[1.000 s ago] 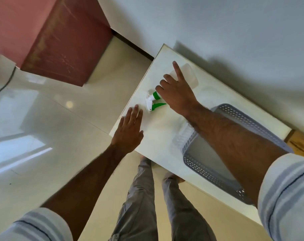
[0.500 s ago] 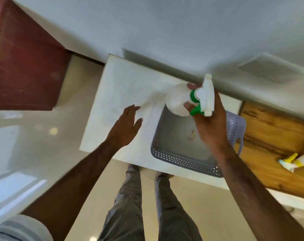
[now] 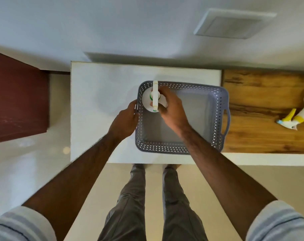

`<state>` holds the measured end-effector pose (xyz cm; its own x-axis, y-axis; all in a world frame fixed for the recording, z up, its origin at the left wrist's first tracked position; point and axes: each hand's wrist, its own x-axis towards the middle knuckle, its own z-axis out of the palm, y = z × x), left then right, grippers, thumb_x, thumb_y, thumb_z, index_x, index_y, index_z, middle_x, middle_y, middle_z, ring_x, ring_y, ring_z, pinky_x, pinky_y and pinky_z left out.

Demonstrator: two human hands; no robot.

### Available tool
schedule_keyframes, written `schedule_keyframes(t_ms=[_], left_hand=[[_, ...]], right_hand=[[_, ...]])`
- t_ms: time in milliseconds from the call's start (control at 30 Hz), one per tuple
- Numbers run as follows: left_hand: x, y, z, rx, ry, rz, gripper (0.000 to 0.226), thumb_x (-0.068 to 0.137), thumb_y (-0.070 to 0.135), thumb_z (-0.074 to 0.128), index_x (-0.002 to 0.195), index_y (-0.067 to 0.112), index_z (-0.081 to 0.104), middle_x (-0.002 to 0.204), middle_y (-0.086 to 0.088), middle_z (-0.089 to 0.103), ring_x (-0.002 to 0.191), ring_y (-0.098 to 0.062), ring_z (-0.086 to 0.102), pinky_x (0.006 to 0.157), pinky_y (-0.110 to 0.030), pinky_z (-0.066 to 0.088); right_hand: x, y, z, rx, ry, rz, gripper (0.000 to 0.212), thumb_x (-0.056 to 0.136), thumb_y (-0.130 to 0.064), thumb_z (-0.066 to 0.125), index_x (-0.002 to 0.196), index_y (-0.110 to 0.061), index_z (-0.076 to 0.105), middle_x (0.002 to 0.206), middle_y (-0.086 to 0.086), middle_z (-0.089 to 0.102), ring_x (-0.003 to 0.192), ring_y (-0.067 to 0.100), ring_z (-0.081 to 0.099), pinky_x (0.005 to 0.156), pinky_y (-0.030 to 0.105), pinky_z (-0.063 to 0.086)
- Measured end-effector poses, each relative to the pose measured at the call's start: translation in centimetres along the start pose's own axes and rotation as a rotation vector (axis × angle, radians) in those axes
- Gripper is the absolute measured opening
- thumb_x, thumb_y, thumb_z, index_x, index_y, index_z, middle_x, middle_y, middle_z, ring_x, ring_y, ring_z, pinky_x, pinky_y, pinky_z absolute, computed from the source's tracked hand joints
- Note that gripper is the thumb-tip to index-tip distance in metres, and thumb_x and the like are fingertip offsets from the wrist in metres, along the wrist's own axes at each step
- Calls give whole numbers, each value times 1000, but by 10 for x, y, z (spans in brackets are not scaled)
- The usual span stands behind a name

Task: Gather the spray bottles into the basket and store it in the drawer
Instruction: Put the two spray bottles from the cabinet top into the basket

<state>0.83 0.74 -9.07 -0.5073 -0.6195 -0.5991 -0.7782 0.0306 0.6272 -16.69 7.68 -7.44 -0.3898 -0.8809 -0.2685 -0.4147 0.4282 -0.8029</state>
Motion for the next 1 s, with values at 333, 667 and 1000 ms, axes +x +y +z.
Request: schedule_keyframes(t_ms=[333,667,1000], left_hand=[[-9,9,4,110,29,18,55,101,44,41,150,21,32,149,-6,51,131,-30,54,101,-47,46],[-82,51,69,558,327,131,17,94,20,54,109,13,56,108,-9,60,96,-27,57,81,-38,43],[-58,232,254,747,22,568,36,90,22,42,122,12,55,128,-11,57,109,-31,57,87,-42,44]], right_hand=[[0,9,1,-94,-50,12,56,84,-10,73,137,-19,56,140,-3,58,133,22,48,106,45,44],[-68,47,-103,31,120,-11,56,82,6,64,136,-2,52,138,13,54,131,27,51,114,42,39],[-165,211,-315,-469,425,305,59,80,-10,69,135,-15,50,145,12,41,130,34,42,108,46,40]])
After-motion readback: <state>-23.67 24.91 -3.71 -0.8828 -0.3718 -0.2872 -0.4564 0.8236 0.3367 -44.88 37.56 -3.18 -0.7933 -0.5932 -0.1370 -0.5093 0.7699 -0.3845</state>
